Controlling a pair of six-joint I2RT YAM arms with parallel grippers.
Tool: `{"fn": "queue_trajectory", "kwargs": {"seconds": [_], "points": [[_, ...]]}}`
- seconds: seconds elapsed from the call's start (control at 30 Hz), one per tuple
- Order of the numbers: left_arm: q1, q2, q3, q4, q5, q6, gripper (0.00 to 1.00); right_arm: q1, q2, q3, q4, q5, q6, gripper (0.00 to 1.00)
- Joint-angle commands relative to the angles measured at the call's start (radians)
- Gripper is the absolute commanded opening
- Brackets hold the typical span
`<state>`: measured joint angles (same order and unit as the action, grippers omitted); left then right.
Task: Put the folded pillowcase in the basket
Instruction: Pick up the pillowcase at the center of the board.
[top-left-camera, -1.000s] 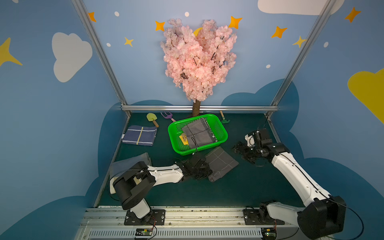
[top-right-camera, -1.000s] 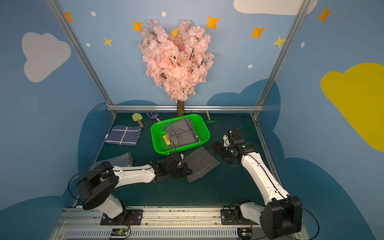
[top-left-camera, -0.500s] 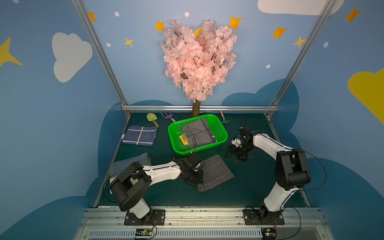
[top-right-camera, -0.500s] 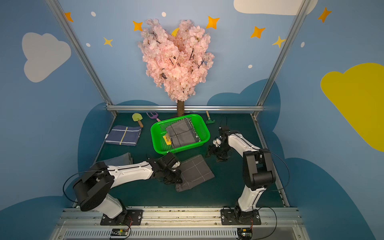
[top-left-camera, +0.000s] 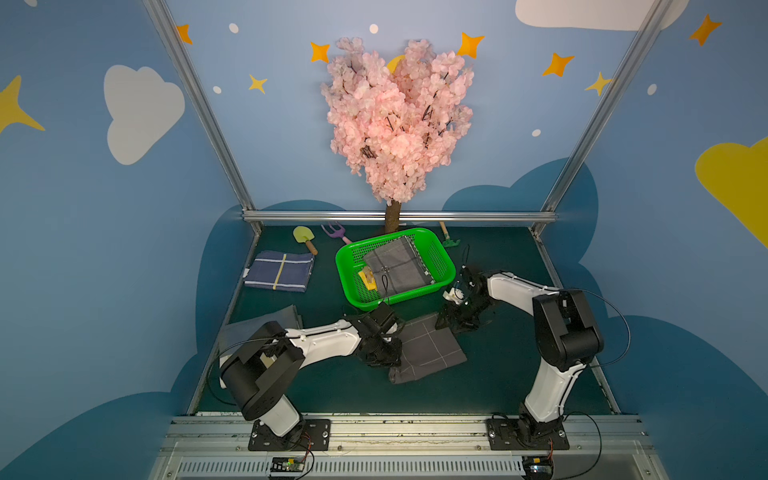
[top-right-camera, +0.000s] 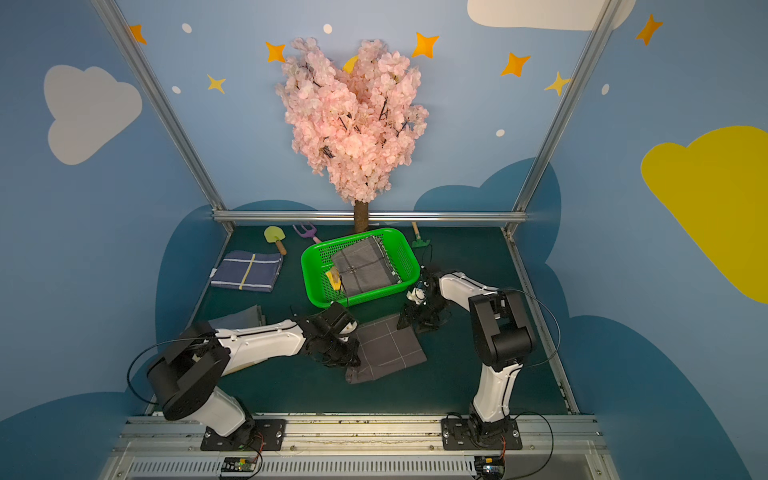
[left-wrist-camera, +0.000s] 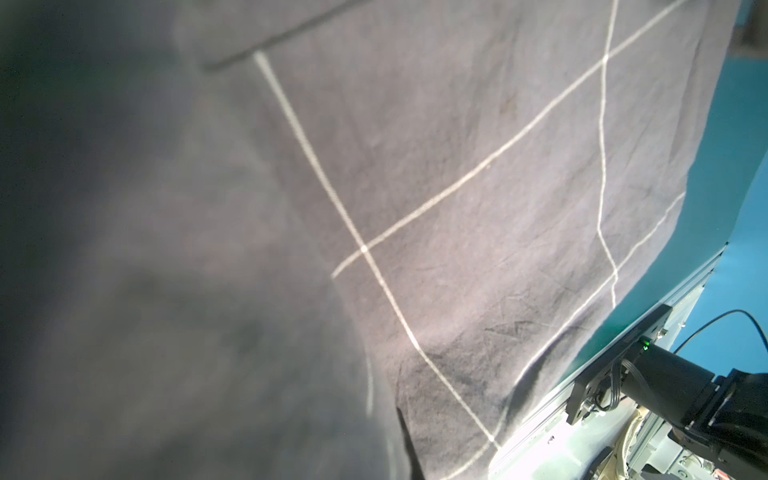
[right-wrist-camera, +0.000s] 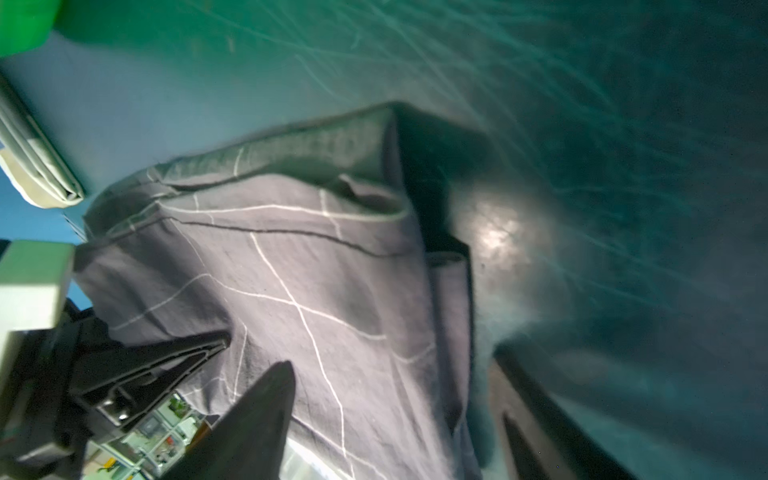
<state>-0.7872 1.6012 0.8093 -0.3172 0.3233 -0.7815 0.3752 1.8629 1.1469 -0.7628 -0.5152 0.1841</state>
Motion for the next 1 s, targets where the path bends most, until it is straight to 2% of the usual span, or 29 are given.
{"fn": "queue_trajectory", "kwargs": {"seconds": [0.0, 0.07, 0.2, 0.33, 0.4, 0.53, 0.67, 0.83, 0.97], "points": [[0.018, -0.034, -0.007, -0.028, -0.013, 0.023, 0.03, 0.057, 0.023, -0.086, 0.059, -0.029, 0.036, 0.57], [0.03, -0.045, -0.011, -0.023, -0.02, 0.021, 0.03, 0.074, 0.004, -0.121, 0.092, -0.03, 0.063, 0.43], [0.046, -0.059, -0.015, -0.008, -0.015, 0.016, 0.03, 0.102, -0.013, -0.151, 0.109, 0.003, 0.092, 0.25], [0.048, -0.077, -0.005, 0.011, -0.011, 0.008, 0.03, 0.114, -0.044, -0.15, 0.109, 0.018, 0.117, 0.0], [0.044, -0.104, 0.006, 0.008, -0.029, 0.009, 0.03, 0.121, -0.083, -0.142, 0.104, 0.03, 0.131, 0.0], [0.026, -0.185, 0.066, -0.091, -0.151, 0.04, 0.03, 0.149, -0.176, -0.097, 0.055, 0.081, 0.153, 0.0], [0.027, -0.274, 0.087, -0.107, -0.171, 0.051, 0.03, 0.187, -0.275, -0.027, -0.014, 0.137, 0.16, 0.0], [0.013, -0.385, 0.151, -0.15, -0.225, 0.045, 0.03, 0.212, -0.381, 0.118, -0.099, 0.214, 0.161, 0.0], [0.015, -0.425, 0.229, -0.149, -0.308, 0.087, 0.03, 0.211, -0.4, 0.247, -0.097, 0.269, 0.166, 0.0]]}}
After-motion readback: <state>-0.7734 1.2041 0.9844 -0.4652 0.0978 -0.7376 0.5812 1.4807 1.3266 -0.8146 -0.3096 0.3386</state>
